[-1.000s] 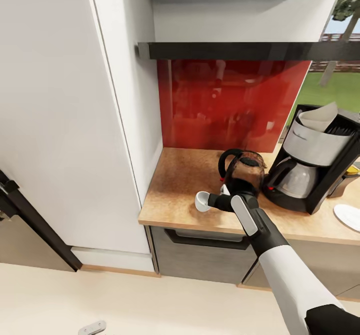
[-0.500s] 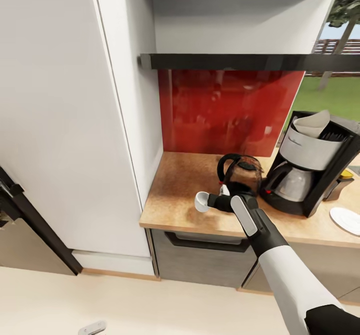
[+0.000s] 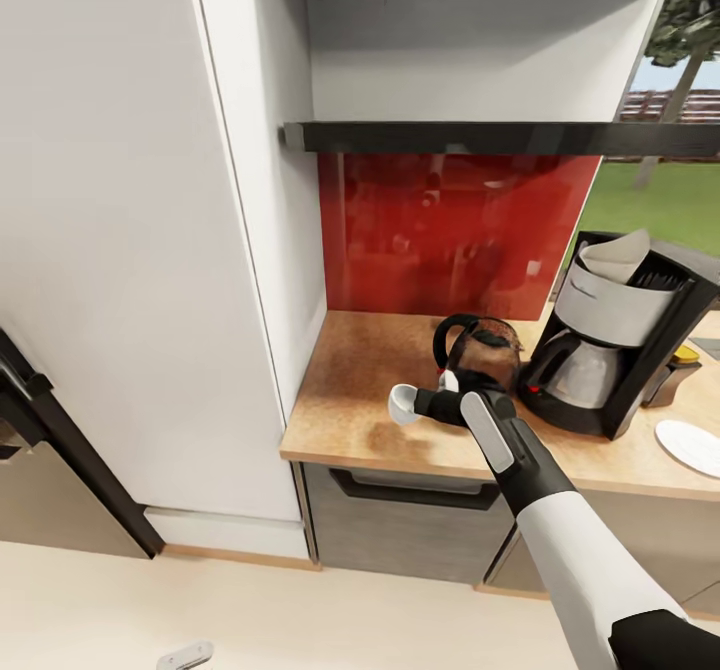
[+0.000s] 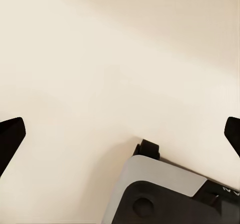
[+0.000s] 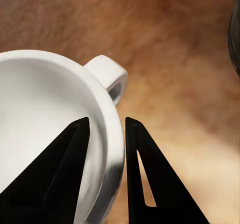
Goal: Set up a coffee station on the kitchen countertop: keep the coffee maker on the countertop, move the bottle of coffee from the kitchen shelf to the counter next to the coffee maker, place a paper coffee filter on top of the coffee maker, put the saucer next to the coffee maker with the coffee cup on the saucer, and place the electric kettle next to the coffee maker.
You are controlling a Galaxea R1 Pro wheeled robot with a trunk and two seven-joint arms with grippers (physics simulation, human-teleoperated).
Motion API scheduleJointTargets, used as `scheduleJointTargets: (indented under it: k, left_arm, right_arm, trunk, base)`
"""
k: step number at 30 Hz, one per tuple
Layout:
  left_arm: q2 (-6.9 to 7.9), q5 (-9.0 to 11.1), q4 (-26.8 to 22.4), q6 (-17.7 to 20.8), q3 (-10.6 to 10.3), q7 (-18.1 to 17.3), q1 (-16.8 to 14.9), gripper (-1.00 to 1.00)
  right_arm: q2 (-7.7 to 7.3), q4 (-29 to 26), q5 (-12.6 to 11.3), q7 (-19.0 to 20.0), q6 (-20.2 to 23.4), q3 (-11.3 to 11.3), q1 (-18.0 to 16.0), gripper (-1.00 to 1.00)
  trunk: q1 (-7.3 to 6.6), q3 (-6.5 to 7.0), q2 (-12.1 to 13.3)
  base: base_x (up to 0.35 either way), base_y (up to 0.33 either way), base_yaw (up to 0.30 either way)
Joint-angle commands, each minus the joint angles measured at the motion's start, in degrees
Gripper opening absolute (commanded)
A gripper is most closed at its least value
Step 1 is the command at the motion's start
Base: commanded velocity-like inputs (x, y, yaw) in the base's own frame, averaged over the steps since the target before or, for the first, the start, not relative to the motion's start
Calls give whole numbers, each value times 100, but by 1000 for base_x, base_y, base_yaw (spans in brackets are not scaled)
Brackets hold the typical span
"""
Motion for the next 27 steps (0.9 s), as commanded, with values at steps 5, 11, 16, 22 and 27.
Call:
scheduleJointTargets:
  k: [5,11,16,22,27]
  left_arm:
    - [-3,32,8,-32,7,4,-4,100]
    - [-32,38,8,-32,7,-11,-5,100]
    - [-43,44,8,-33,7,-12,-5,100]
    - [-47,37,8,-33,7,-20,-5,100]
    - [-47,41,8,-33,7,-21,-5,100]
  right_arm:
    - [-9,126,-68,-45,0,7,-5,-100]
    - [-23,159,-68,-46,4,7,-5,-100]
    - [-16,152,-68,-46,6,7,-5,-100]
    - [-5,154,-68,-46,6,7,-5,-100]
    - [0,159,-68,-46,4,7,-5,-100]
  trunk:
    - [2,-4,-9]
    - [2,-4,-9]
    - [2,-4,-9]
    - [2,-4,-9]
    - [2,-4,-9]
  base:
    - [0,0,0]
    - [0,0,0]
    - [-82,-79,0]
    - [-207,-205,-7]
    - [-201,-226,-192]
